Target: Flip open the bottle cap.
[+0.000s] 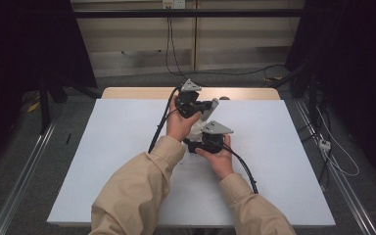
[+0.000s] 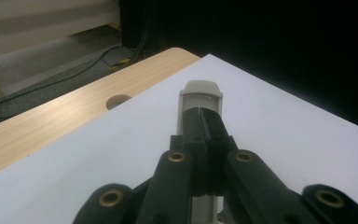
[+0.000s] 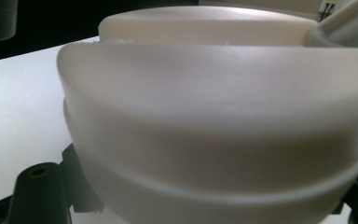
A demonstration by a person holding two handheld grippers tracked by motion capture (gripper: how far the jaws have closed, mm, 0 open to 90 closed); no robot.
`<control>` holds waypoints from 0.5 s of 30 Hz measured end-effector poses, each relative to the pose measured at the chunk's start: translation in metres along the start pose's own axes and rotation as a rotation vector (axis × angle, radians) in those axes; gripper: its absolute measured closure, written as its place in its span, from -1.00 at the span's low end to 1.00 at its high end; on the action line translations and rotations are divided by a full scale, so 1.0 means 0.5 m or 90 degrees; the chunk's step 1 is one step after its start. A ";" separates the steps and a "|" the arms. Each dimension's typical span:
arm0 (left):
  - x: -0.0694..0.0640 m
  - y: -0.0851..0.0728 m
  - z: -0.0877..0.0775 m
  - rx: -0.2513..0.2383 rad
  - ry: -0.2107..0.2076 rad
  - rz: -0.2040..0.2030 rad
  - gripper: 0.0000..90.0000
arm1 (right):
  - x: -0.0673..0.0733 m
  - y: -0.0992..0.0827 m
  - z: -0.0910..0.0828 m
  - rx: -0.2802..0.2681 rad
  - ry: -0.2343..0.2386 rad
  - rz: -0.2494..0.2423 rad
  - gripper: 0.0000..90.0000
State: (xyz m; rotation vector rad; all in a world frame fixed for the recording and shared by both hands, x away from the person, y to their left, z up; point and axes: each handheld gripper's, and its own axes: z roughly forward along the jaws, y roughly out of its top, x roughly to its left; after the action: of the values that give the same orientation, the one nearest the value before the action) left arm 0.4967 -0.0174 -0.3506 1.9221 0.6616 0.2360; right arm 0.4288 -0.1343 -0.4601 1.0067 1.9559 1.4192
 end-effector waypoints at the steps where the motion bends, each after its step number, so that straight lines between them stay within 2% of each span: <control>1: 0.001 0.000 0.001 0.000 0.000 0.001 1.00 | 0.000 0.000 0.000 0.000 0.000 0.000 -0.58; 15: 0.002 -0.006 0.012 0.010 -0.001 0.003 1.00 | 0.000 0.000 0.000 0.000 0.002 0.003 -0.58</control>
State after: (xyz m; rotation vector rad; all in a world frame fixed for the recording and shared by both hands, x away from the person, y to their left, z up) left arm 0.4992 -0.0204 -0.3561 1.9388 0.6589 0.2327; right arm 0.4288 -0.1346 -0.4602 1.0098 1.9566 1.4242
